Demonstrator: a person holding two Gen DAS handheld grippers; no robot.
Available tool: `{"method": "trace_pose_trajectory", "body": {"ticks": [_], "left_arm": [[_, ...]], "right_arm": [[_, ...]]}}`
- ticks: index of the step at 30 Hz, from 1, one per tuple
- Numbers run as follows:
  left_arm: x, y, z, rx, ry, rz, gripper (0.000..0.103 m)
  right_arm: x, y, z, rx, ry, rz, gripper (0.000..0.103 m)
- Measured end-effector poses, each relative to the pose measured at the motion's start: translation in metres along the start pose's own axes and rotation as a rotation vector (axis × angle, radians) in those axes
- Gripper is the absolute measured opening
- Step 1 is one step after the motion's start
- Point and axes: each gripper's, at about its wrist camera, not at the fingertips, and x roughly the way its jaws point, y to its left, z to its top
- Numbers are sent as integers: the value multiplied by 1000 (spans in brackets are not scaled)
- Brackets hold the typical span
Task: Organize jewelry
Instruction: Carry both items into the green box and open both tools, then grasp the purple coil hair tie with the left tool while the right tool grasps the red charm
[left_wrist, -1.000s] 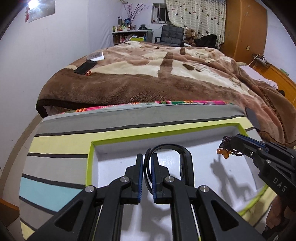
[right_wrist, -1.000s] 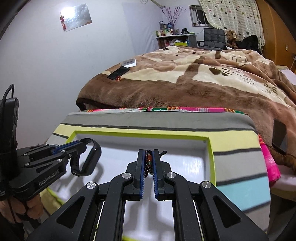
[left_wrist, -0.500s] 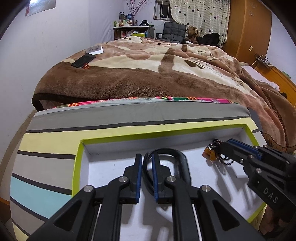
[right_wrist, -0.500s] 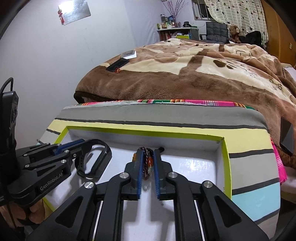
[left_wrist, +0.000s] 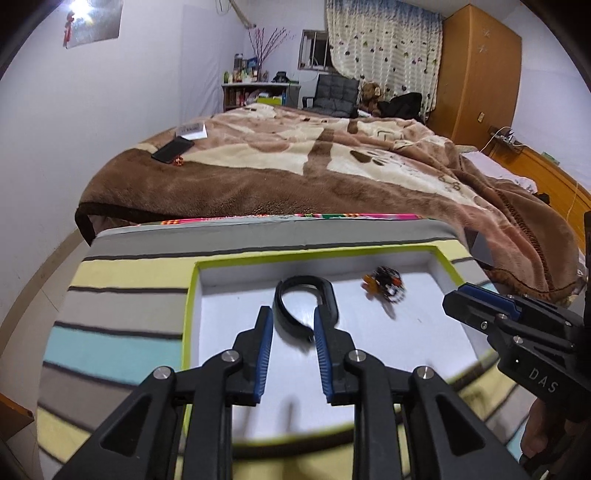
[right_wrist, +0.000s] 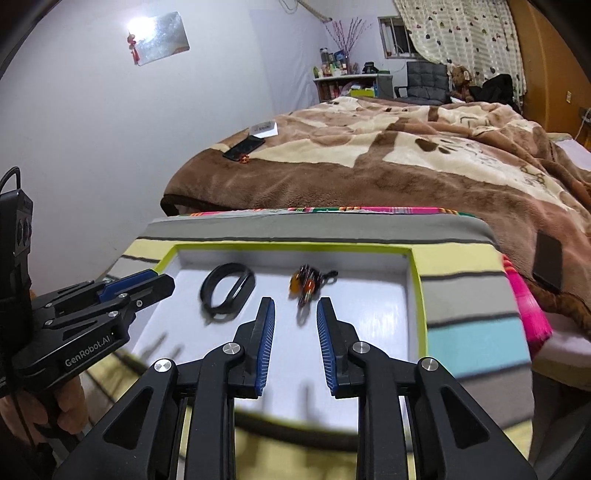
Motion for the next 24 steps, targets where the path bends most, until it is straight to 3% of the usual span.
{"method": "trace_pose_trajectory", "body": {"ticks": [15, 24], "left_arm": [[-91, -21, -69, 40, -113, -28, 24], [-132, -23, -109, 32, -164, -26, 24]], "right_arm": [[-105, 35, -80, -66, -148, -30, 24], [-140, 44, -124, -75, -165, -41, 24]]}}
